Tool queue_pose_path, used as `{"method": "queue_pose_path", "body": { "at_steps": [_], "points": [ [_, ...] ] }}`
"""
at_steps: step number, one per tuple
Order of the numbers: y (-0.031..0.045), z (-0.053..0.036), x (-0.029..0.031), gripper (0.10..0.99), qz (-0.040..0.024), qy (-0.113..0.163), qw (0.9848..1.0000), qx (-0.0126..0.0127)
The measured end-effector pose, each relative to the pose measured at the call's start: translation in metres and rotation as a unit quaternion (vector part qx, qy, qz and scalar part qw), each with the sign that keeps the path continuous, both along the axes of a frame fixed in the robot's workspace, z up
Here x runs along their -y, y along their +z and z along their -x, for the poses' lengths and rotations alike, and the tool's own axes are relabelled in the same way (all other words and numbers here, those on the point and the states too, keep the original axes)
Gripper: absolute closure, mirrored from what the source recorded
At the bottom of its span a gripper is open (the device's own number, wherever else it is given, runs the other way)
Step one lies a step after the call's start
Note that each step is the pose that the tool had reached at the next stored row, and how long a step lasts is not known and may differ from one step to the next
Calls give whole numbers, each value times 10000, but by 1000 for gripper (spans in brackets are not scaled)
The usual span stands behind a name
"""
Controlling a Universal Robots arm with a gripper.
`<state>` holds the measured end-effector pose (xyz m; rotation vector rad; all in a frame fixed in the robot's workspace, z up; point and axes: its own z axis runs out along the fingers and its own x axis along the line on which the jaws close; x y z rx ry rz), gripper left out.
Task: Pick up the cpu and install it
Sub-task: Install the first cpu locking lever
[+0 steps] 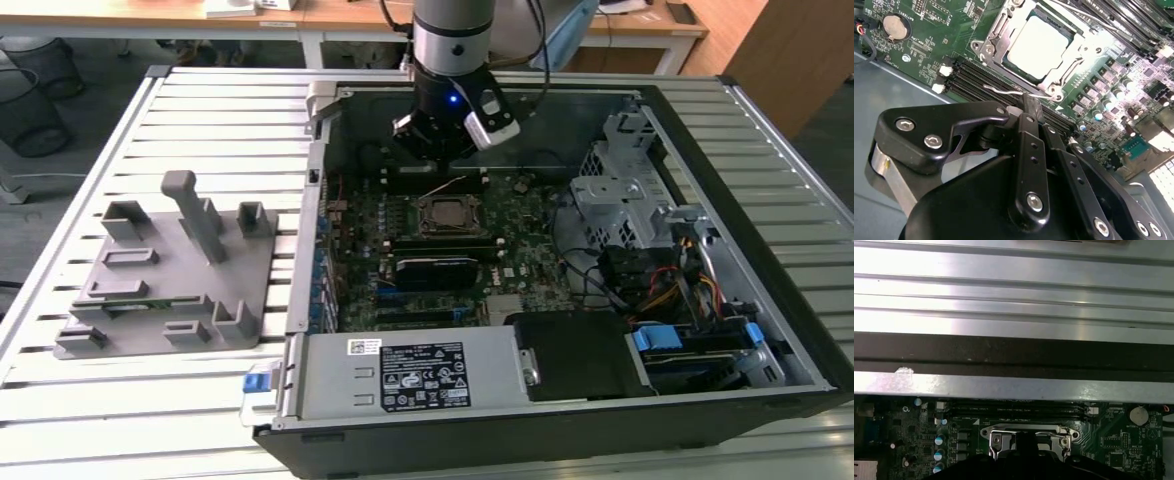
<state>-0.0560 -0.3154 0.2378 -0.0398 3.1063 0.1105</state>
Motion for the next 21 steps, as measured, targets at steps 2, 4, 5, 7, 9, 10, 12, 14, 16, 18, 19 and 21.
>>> {"method": "queue_pose_path", "body": {
  "at_steps": [2,4,5,7,9,10,12,14,16,18,19,21],
  "points": [
    [-11,-10,0,980,1,0,10000,0],
    [-22,-22,0,980,2,3,10000,-1],
    [-26,-25,-2,980,4,3,10000,-1],
    [-37,-27,-4,980,5,4,10000,0],
    [-45,-28,-4,980,5,41,10000,0],
    [-47,-28,-4,980,6,78,10000,-1],
    [-56,-33,-5,980,5,128,9999,0],
    [-63,-47,-16,980,6,129,9999,-1],
    [-71,-64,-32,980,6,129,9999,-1],
    [-80,-75,-45,980,5,129,9999,-1],
    [-85,-80,-51,980,5,128,9999,-2],
    [-96,-91,-62,980,6,129,9999,-3]
  ]
}}
